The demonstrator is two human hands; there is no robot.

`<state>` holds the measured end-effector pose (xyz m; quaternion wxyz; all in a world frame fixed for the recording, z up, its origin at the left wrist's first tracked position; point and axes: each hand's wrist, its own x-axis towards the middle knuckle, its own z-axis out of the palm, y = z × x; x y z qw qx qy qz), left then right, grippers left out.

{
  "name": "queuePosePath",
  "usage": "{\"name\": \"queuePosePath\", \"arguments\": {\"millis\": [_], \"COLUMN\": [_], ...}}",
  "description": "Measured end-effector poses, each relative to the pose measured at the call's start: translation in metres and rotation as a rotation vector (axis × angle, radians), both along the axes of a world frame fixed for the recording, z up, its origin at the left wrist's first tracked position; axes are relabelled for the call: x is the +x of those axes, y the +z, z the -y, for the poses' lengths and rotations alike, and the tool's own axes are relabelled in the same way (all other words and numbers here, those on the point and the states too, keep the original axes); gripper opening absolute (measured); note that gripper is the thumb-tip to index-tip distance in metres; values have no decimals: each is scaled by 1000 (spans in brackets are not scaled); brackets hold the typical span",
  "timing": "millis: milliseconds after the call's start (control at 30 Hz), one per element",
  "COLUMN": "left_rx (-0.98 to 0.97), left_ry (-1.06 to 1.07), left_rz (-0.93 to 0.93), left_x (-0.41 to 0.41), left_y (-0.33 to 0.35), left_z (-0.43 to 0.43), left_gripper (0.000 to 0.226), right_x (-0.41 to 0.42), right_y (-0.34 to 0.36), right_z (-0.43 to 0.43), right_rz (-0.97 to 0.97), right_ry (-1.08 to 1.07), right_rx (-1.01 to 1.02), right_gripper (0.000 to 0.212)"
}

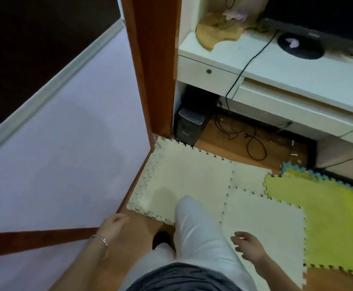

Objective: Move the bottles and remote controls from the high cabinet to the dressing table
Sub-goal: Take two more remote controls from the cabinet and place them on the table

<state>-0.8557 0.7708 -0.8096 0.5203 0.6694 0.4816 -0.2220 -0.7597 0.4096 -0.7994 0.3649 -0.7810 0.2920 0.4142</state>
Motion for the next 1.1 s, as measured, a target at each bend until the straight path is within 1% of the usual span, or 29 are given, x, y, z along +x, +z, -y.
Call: {"name": "queuePosePath", "arguments": {"millis": [33,67,100,133,167,200,233,333,367,400,467,533,600,667,733,833,933,1033,1100], "left_rx": [-28,-21,-49,-32,-45,-35,-65,-17,-40,-56,-70,-65,-60,-56,-46,-17,-8,-55,-84], "left_ry": [-44,-51,-10,-23,-19,-35,-83,-36,-22,1,-4,-11,-56,-73,-102,-172,-221,-237,-241], "left_rz": [67,27,41,25,23,-27,-47,-124,-122,-130,-127,-92,-38,11,47,72,37,23,-4], "left_x": [13,29,42,54,69,76,80,106,120,137,177,217,260,299,329,364,393,424,446], "left_y": [1,8,0,-5,-11,-17,-22,-46,-44,-32,-2,17,25,38,45,48,42,39,38], "left_z": [-11,-7,-9,-16,-21,-24,-24,-36,-39,-39,-37,-37,-40,-40,-43,-53,-63,-67,-68], "left_gripper": [12,10,10,14,23,32,38,48,50,45,26,11,23,28,28,20,11,14,11], "right_x": [7,14,21,29,38,48,59,99,114,132,169,207,245,281,308,340,362,371,374], "right_y": [0,-1,-1,0,0,0,0,-7,-6,-5,0,8,19,26,37,46,47,44,40], "right_z": [-4,-7,-11,-14,-17,-20,-23,-29,-32,-34,-37,-40,-44,-47,-52,-58,-63,-70,-73], "right_rz": [4,5,5,0,-2,-7,-14,-63,-80,-92,-94,-66,-5,71,134,195,197,178,135], "right_ry": [-22,-39,-50,-64,-80,-105,-127,-156,-164,-183,-189,-166,-163,-165,-158,-161,-191,-256,-294], "right_rx": [-1,-3,-6,-6,0,9,14,8,4,3,4,8,48,68,91,123,111,99,82], "right_gripper": [36,36,35,33,30,27,24,20,17,14,11,15,22,25,23,20,20,23,23]}}
